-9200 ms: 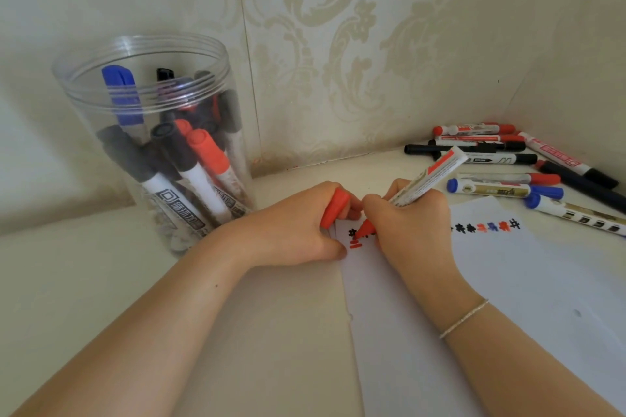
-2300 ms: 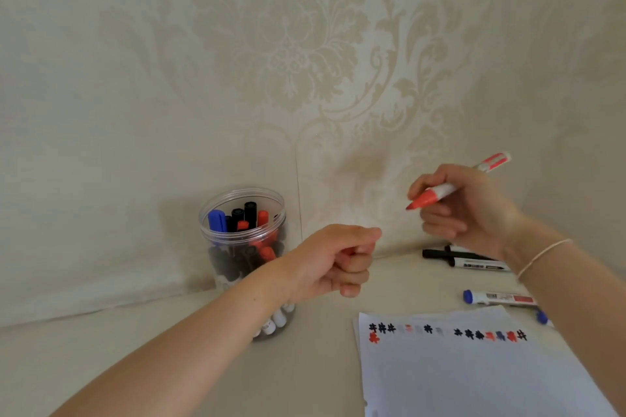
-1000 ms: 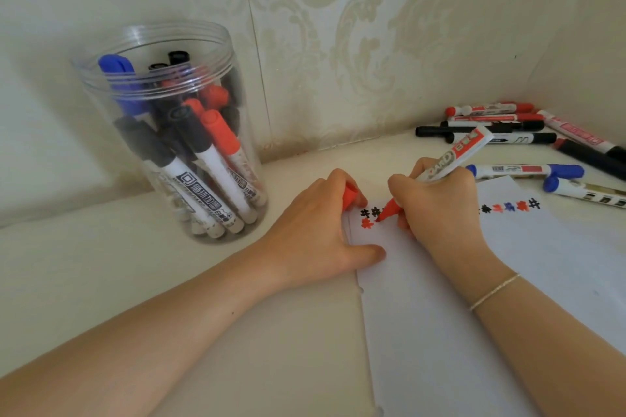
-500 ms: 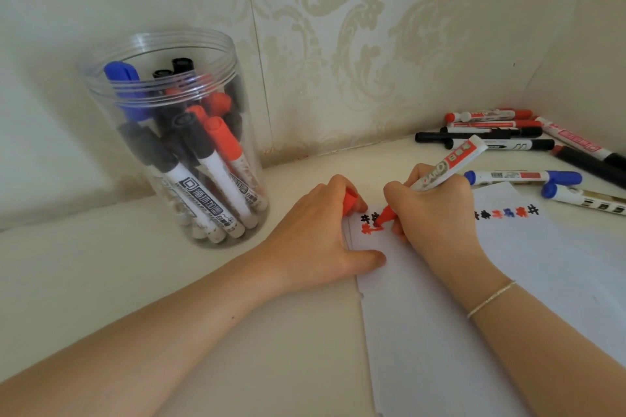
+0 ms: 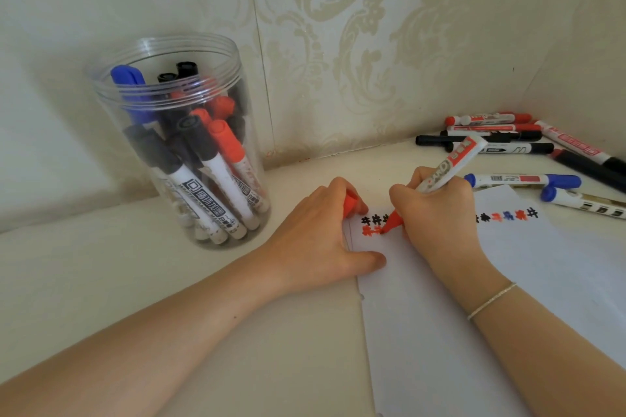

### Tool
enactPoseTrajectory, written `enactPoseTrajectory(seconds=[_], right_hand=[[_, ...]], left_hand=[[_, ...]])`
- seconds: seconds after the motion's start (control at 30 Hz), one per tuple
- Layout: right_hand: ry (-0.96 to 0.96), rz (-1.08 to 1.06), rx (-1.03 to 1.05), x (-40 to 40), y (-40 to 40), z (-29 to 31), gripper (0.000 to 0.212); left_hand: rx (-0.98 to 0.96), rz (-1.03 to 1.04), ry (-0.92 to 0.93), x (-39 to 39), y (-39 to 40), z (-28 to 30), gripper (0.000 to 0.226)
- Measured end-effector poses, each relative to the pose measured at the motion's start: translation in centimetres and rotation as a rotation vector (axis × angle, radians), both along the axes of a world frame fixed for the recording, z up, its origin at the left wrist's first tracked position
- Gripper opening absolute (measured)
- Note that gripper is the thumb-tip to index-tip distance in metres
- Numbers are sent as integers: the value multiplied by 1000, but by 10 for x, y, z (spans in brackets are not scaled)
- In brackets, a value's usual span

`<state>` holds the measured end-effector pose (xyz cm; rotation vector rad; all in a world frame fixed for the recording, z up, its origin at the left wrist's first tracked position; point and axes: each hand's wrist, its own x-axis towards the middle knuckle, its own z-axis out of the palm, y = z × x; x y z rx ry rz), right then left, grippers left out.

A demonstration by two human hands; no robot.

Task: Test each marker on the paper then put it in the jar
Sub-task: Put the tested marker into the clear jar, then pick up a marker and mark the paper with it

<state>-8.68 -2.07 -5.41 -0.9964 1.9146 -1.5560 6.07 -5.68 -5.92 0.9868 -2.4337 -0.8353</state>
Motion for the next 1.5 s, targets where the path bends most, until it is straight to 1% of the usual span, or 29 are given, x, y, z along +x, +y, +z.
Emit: enactPoseTrajectory(seconds=[0.07, 0.17, 0.2, 0.23, 0.3, 0.33, 0.43, 0.53, 0.77, 0.93, 1.03, 1.1, 1.2, 1.23, 1.27, 1.3, 1.33, 1.4, 1.43, 1.47, 1.5], right_hand=[[-95, 15, -102, -1, 2, 3, 30], [-237, 99, -268, 0, 6, 10, 24], [-333, 144, -315, 0, 6, 11, 20], [-461, 193, -353, 0, 5, 11, 15], [-703, 276, -385, 0, 4, 10, 19], [-737, 298, -377, 0, 4, 11, 21], [-650, 297, -355, 2, 5, 11, 24], [-605, 282, -344, 5, 5, 11, 26], [-584, 276, -346, 6, 7, 11, 27], [-444, 304, -249, 6, 6, 9, 24], [-481, 382, -216, 3, 8, 11, 19], [-521, 477, -168, 0, 10, 15, 26], [-633, 558, -85, -3, 12, 25, 39], [-624, 530, -91, -2, 12, 29, 35], [-554, 462, -119, -1, 11, 32, 26], [-435, 373, -152, 2, 11, 35, 15], [-278, 286, -179, 5, 10, 36, 9], [158, 188, -217, 10, 11, 35, 6], [376, 177, -230, 12, 12, 34, 10], [551, 170, -237, 14, 13, 33, 22], [667, 163, -236, 15, 16, 34, 35]], left_hand=[[23, -3, 36, 0, -1, -1, 45], [158, 60, 247, 5, -5, -2, 11], [201, 97, 326, 5, -8, -2, 10], [230, 120, 388, 6, -9, -3, 13], [234, 125, 408, 5, -12, -3, 18], [221, 113, 390, 5, -13, -4, 21], [211, 74, 350, 4, -12, -6, 31], [228, 45, 336, 4, -11, -6, 34], [216, 47, 289, 6, -10, -1, 23], [134, 39, 232, 7, -3, 3, 18], [111, 10, 239, 8, 0, 6, 19], [83, 8, 261, 8, 1, 7, 23], [59, 122, 283, 7, -2, 6, 36], [54, 169, 289, 6, -3, 5, 39], [42, 209, 291, 6, -4, 5, 40], [25, 241, 285, 6, -4, 4, 41], [11, 265, 281, 6, -3, 4, 42], [2, 307, 304, 6, 0, 5, 43], [5, 331, 325, 6, 2, 6, 44], [4, 356, 347, 6, 3, 7, 45], [-6, 378, 368, 5, 5, 10, 47]])
